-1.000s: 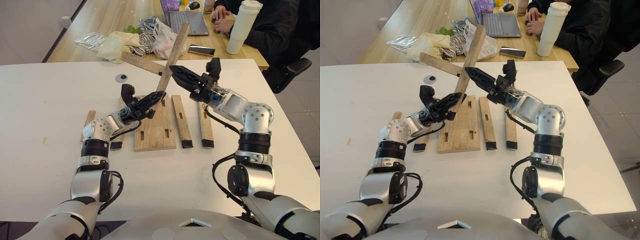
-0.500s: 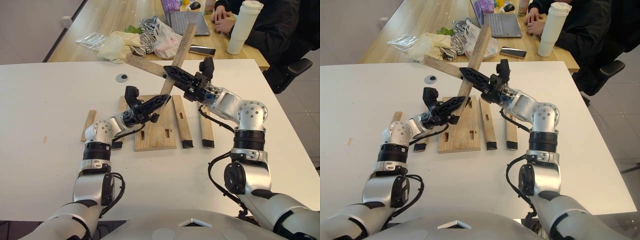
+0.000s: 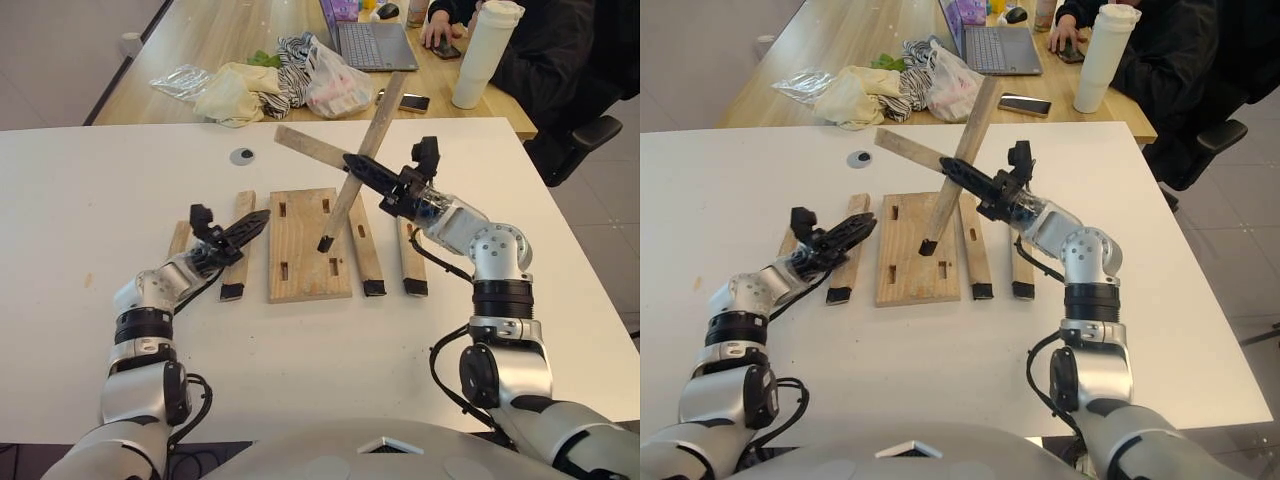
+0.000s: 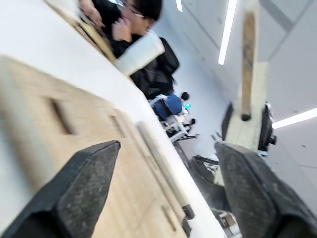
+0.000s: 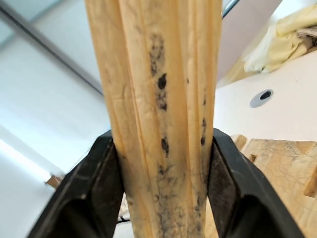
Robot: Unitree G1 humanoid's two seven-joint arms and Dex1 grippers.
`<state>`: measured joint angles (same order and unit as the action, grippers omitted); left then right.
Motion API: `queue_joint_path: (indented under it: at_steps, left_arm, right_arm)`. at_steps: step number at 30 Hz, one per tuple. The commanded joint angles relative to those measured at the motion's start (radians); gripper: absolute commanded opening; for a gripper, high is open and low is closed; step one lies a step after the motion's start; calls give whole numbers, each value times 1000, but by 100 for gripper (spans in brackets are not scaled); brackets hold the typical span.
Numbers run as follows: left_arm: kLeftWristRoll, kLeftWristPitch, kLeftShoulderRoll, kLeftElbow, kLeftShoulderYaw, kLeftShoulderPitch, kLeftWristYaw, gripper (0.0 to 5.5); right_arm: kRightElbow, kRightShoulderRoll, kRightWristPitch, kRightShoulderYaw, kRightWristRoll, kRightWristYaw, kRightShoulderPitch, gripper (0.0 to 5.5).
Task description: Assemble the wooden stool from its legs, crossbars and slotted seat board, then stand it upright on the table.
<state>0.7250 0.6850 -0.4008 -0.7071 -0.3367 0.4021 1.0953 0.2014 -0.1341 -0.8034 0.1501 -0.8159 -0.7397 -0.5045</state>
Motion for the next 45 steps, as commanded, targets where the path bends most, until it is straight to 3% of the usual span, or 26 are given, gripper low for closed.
queue_joint_path:
  at_steps: [1,10,14,24,33,38,45]
  left_arm:
    - [23,-65,5,24,-85,23,-85,353]
    - [104,18,33,218,-110,24,-153,353]
    - [101,10,36,209,-112,34,-173,353]
    - [85,-39,20,162,-130,53,-211,353]
    - [98,-63,10,193,-135,60,-208,353]
    - [95,-81,28,223,-131,37,-207,353]
    - [95,-86,69,257,-124,16,-231,353]
  right_arm:
    - [-4,-16,206,-114,143,-125,76,205]
    - [171,-3,510,-149,299,-199,60,204]
    - [201,-50,525,-191,340,-258,60,204]
    - [-13,-236,513,-288,394,-385,166,204]
    - [-50,-363,496,-310,403,-477,129,204]
    - [19,-382,537,-363,452,-521,88,204]
    - [198,-361,617,-535,588,-619,-48,203]
